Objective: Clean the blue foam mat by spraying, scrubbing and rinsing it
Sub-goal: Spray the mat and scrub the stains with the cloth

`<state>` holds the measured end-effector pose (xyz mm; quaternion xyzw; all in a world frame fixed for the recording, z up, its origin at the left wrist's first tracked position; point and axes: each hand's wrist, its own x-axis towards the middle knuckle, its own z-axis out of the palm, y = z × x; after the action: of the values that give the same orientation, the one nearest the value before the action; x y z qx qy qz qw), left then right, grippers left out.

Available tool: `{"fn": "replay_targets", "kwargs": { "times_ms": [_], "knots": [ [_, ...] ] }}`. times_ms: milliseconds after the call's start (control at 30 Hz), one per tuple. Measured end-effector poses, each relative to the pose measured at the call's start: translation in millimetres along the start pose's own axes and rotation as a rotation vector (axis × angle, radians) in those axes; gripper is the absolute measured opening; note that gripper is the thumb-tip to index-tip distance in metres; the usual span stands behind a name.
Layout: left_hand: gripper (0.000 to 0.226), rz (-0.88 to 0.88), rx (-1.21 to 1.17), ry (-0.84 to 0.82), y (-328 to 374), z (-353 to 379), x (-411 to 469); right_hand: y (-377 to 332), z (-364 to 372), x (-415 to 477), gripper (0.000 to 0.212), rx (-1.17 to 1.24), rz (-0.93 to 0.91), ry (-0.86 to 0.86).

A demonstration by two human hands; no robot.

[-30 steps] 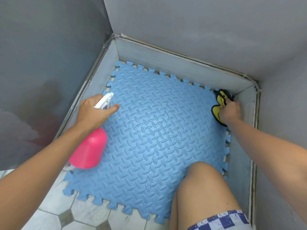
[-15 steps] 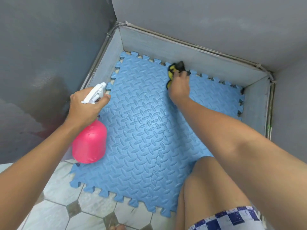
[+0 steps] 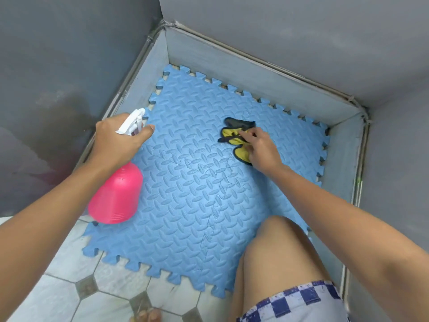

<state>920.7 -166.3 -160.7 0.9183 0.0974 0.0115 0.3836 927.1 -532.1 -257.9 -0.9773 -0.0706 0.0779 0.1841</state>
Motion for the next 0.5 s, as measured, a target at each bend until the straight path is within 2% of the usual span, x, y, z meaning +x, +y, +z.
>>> {"fn": "replay_targets", "kwargs": {
  "times_ms": [133,200,267,367,500],
  "knots": [
    [0.046,-0.046,0.007,-0.003,7,1,-4,99,-38,-21,0.047,-0.017,0.388,0.115],
    [0.042,-0.065,-0.037,-0.013,9,-3,-7,120,-44,-20,0.05,0.004,0.559,0.133],
    [0.035,-0.112,-0.115,-0.044,14,-9,-12,114,-41,-7,0.052,-0.006,0.65,0.144],
    [0.032,-0.128,-0.152,-0.08,16,-16,-22,73,-28,31,0.051,-0.025,0.61,0.172],
    [0.025,-0.118,-0.106,-0.105,5,-26,-44,-12,3,91,0.043,-0.007,0.343,0.126]
  ]
}}
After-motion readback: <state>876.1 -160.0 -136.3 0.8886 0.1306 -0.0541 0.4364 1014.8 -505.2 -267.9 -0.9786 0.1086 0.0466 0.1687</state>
